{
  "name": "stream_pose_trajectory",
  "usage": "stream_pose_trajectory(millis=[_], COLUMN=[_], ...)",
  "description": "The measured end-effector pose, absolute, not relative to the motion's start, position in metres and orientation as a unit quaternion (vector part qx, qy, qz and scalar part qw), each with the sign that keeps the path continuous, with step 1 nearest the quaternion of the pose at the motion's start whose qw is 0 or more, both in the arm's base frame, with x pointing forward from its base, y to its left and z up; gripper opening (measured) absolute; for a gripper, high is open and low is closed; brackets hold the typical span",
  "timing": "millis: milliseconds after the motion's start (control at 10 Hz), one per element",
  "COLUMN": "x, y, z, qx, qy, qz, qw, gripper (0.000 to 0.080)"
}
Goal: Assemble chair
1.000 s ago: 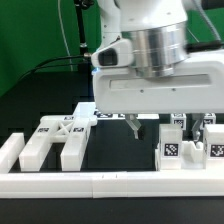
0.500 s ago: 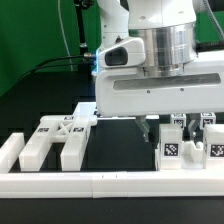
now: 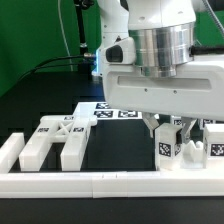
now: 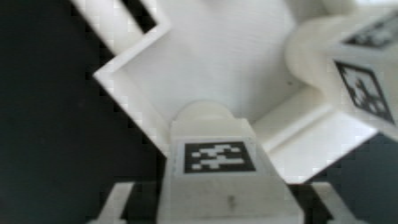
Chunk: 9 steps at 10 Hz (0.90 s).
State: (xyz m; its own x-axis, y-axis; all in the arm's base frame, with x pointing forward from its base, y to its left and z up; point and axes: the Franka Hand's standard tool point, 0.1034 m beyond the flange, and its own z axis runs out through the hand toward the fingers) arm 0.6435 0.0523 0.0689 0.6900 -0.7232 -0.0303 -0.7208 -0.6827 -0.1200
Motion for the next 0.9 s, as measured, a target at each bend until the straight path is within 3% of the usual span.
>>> stream_pose_trajectory(millis=[300,600,800,900], x=[0.6446,0.6446,0.6445,0.6437], y=[0.0544,0.0566,0.0509,0.0519], z=[0.0685,0.0677,0.0688,0.0684], qx=[-0.77,-0.737,-0.833,-0.883], qy=[0.632,0.67,0.548,0.462], qz=[0.004,0.006,-0.001,-0.004], qw=[0.086,0.087,0.083,0.079], gripper=[0.0285,0.0285,0.0521,0.0521])
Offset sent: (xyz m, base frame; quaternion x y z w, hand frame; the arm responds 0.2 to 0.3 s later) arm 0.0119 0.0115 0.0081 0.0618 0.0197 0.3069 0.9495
